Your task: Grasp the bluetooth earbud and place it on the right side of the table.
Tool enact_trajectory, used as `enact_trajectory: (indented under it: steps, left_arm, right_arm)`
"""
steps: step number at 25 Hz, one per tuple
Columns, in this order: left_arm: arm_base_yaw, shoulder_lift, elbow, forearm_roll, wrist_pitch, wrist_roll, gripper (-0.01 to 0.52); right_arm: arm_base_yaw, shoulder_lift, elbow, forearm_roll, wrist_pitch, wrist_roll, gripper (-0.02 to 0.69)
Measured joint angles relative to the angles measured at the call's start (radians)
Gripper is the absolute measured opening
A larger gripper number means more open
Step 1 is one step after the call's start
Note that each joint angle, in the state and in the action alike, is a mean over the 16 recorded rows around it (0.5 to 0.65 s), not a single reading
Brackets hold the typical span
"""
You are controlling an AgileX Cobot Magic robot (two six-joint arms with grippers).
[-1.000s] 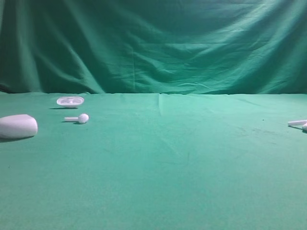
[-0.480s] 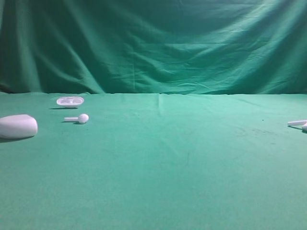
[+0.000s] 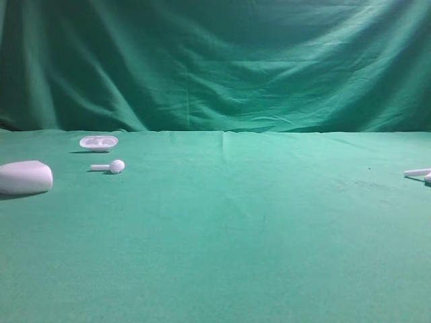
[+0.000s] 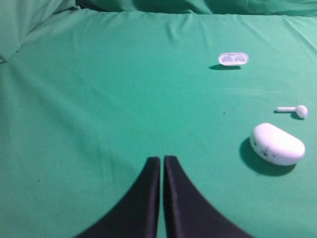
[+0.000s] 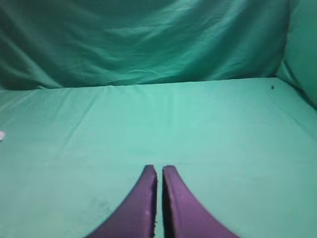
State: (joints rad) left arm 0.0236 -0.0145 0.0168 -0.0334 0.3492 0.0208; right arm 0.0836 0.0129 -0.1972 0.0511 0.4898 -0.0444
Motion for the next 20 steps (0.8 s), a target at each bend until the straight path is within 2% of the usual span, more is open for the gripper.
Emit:
enact_trajectory:
  steps: [8,20]
  left_arm:
    - [0.000,0.000,0.000,0.000,0.000,0.000,0.000]
    - [0.000,0.000,0.000,0.000,0.000,0.000,0.000]
  right_arm:
    - [-0.030,-0.025,0.187,0.009,-0.134,-0.001,0.000]
    - [-0.030,-0.025,0.224,0.032,-0.112,0.000,0.000]
